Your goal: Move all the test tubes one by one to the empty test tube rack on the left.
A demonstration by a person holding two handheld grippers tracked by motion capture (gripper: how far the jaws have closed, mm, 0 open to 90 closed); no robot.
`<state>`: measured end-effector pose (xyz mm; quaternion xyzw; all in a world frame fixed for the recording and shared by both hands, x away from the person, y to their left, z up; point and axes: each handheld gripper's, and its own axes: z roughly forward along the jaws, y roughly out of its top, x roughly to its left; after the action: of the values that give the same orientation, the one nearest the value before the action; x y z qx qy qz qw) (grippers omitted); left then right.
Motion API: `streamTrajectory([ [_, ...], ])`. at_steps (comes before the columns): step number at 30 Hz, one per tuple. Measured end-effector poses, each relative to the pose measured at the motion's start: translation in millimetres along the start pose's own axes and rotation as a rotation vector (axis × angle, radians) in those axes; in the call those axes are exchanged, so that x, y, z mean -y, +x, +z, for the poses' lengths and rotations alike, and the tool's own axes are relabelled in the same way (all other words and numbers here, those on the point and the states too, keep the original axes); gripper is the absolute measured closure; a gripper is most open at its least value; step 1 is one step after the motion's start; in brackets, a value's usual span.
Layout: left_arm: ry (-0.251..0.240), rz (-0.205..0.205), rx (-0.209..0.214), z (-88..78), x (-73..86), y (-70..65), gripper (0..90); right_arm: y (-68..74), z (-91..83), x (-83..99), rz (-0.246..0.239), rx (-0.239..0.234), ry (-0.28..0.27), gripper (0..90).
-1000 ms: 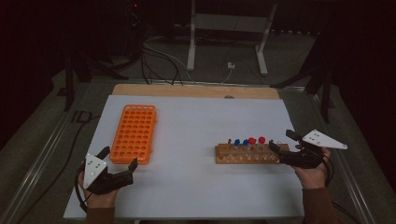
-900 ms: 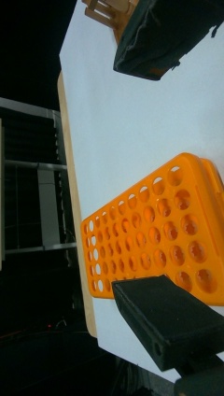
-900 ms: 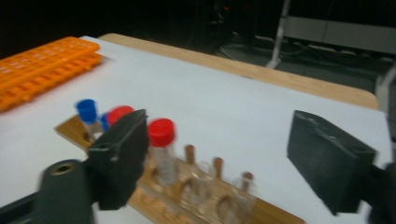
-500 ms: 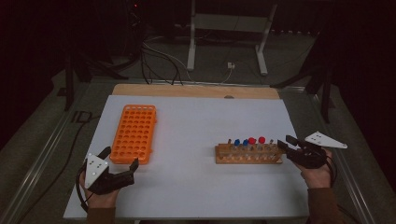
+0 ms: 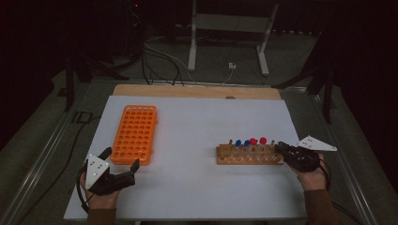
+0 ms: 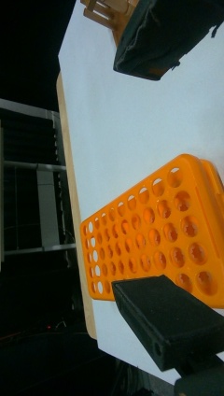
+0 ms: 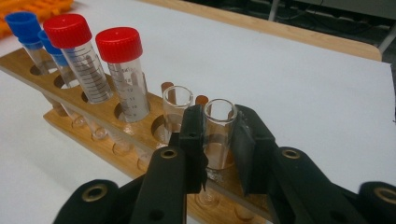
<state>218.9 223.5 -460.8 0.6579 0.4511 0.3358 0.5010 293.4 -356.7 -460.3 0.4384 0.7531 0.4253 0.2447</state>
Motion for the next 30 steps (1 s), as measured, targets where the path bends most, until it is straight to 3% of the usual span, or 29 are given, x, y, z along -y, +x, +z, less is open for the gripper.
streamTrajectory([
  [6,0.003,0.000,0.001,0.9,0.3,-0.3,0.6,0.2,2.7,-0.1,0.007,-0.002,-0.014,72.5],
  [15,0.005,0.003,0.002,1.4,0.2,-0.8,0.6,1.1,3.2,2.5,0.018,-0.002,-0.035,76.1],
  [24,0.010,0.008,0.002,1.9,0.3,-0.6,0.6,0.6,-6.5,-4.7,0.019,0.009,-0.058,76.1],
  [30,0.009,0.007,-0.001,1.5,0.1,-0.8,0.6,3.0,-17.7,-19.0,0.004,0.008,-0.088,76.2],
])
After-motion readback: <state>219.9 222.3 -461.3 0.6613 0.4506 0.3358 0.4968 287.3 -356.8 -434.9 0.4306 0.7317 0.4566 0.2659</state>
